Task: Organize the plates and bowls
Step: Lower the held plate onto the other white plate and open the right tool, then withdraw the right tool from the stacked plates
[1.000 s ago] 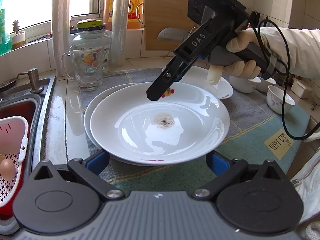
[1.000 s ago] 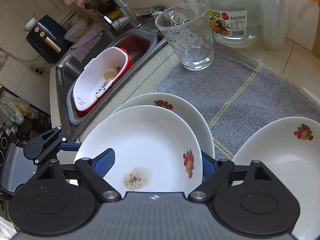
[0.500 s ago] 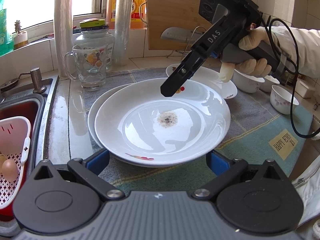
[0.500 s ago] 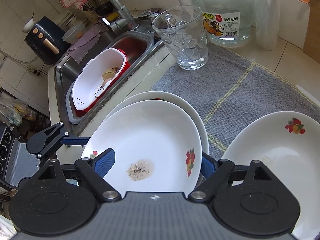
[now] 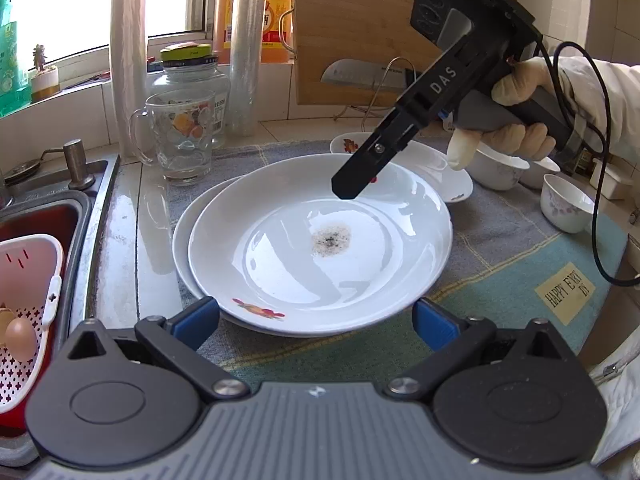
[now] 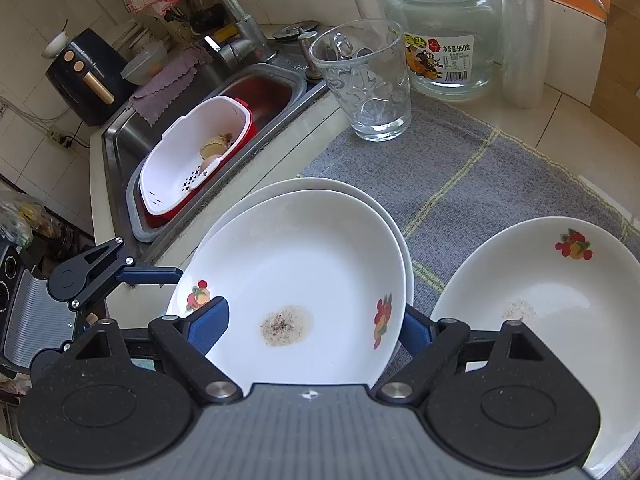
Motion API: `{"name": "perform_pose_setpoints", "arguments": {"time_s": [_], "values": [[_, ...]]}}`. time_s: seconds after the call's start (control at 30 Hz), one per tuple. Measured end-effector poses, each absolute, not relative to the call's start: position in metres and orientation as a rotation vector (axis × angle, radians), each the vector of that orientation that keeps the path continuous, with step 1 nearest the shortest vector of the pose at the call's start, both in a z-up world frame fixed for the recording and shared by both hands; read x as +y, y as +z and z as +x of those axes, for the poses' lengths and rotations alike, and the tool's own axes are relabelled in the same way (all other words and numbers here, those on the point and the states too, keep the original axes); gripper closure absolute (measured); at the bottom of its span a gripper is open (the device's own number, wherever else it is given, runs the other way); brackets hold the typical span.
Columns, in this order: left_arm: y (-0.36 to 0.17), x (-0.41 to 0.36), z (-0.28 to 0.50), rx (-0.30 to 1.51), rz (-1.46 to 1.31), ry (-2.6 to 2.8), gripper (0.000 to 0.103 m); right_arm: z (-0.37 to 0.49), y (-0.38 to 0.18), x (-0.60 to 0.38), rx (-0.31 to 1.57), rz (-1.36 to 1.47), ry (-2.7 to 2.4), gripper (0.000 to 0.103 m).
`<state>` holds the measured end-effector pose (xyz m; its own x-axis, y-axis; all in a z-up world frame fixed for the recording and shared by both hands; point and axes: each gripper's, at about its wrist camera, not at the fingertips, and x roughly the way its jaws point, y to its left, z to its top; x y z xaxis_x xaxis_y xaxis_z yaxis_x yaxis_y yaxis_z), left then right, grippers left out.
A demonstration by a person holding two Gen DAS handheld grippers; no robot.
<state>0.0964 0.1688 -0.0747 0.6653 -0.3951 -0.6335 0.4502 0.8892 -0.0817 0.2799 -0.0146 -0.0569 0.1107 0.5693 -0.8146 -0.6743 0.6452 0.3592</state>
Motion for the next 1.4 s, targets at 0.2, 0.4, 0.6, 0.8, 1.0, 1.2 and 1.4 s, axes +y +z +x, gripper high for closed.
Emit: {"name": "perform_pose_setpoints", "arguments": {"time_s": [0.2,0.4,0.6,0.8,1.0,1.2,1.4], "values": [[-0.072,0.164,0.093,0.684,0.09,-0.473,0.001,0.273,-0.056,-0.014,1.125,-0.138,0.905,0.011],[-0.068,0.162,0.086,0.668,0.09,-0.458,0.001,0.267,-0.059,-0.016,1.125,-0.156,0.892,0.009],[-0.062,0.156,0.079,0.646,0.104,-0.444,0.001,0.258,-0.06,-0.016,1.105,-0.175,0.879,0.007],[-0.055,0.15,0.071,0.61,0.125,-0.407,0.001,0.247,-0.061,-0.02,1.081,-0.185,0.869,0.002],[-0.044,0.142,0.065,0.578,0.157,-0.369,0.001,0.226,-0.054,-0.031,1.011,-0.203,0.85,0.0],[-0.033,0.125,0.065,0.566,0.151,-0.352,0.001,0.193,-0.053,-0.058,0.903,-0.215,0.75,0.0],[-0.025,0.098,0.069,0.579,0.138,-0.32,0.001,0.157,-0.059,-0.094,0.775,-0.321,0.637,0.0]]}}
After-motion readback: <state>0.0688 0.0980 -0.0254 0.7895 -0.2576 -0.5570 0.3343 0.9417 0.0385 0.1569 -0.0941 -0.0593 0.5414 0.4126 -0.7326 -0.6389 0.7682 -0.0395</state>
